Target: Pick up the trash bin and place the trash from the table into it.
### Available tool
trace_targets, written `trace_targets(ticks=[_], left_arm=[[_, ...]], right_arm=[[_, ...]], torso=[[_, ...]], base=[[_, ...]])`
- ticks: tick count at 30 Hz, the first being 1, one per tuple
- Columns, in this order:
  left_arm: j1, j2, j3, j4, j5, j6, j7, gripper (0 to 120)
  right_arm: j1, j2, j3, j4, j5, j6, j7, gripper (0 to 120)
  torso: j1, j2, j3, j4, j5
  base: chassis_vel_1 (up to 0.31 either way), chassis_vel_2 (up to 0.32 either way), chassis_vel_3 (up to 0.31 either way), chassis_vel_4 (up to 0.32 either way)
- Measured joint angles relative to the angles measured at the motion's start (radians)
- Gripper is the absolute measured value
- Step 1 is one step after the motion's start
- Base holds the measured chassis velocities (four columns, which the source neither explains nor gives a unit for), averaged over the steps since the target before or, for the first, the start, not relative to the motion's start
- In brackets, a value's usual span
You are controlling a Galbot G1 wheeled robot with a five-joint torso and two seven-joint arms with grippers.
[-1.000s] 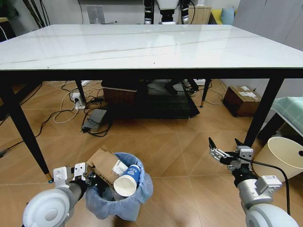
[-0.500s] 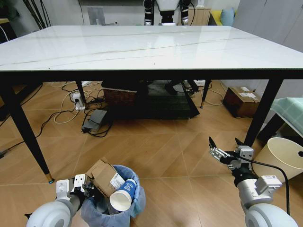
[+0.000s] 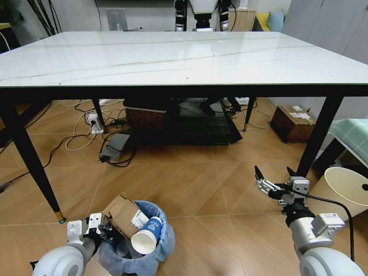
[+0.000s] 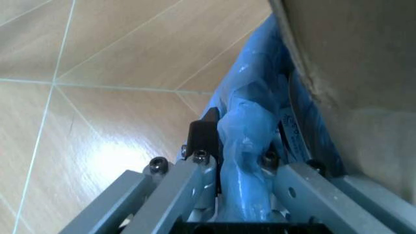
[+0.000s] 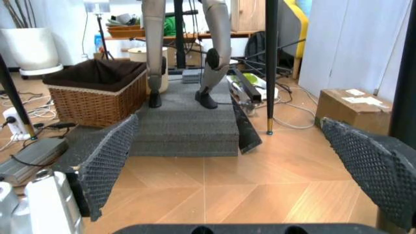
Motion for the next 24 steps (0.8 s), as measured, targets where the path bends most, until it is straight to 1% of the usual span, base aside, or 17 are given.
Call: trace_targets(ticks=[2,7,9,13,23,24], left_arm=[[-0.002,-0.001,0.0,0.019,0.016,-0.016,0.037,3],[-0.003,-0.004,-0.001,0.04,0.044,-0.04,0.085,3],[-0.003,-0.005,-0.001,0.057,0.061,-0.06,0.13,3],[-0.002,-0.008,-0.003,0.073,0.071,-0.075,0.16,3],[-0.004,-0.014,-0.003,0.093,0.082,-0.082,0.165,3],[-0.005,-0.015,-0.002,0.095,0.083,-0.081,0.158,4]], right_arm=[[-0.001,0.0,0.003,0.001,0.001,0.001,0.0,100],[-0.001,0.0,0.007,0.002,0.002,0.001,-0.001,100],[-0.002,-0.001,0.009,0.002,0.003,0.001,-0.001,100],[-0.002,-0.002,0.009,0.003,0.003,0.001,-0.001,100],[-0.007,-0.005,0.011,0.005,0.003,0.001,-0.002,100],[-0.007,-0.005,0.011,0.005,0.003,0.001,-0.002,100]], torso=[[0.0,0.0,0.0,0.0,0.0001],[0.0,0.0,0.0,0.0001,0.0001],[0.0,0.001,0.0,0.0,-0.0001],[0.0,0.001,0.001,0.0001,0.0],[0.0,0.001,0.001,0.0,0.0001],[0.0,0.001,0.001,0.0,0.0001]], base=[[0.0,0.0,0.0,0.0],[0.0,0.0,0.0,0.0],[0.0,0.0,0.0,0.0],[0.0,0.0,0.0,0.0],[0.0,0.0,0.0,0.0],[0.0,0.0,0.0,0.0]])
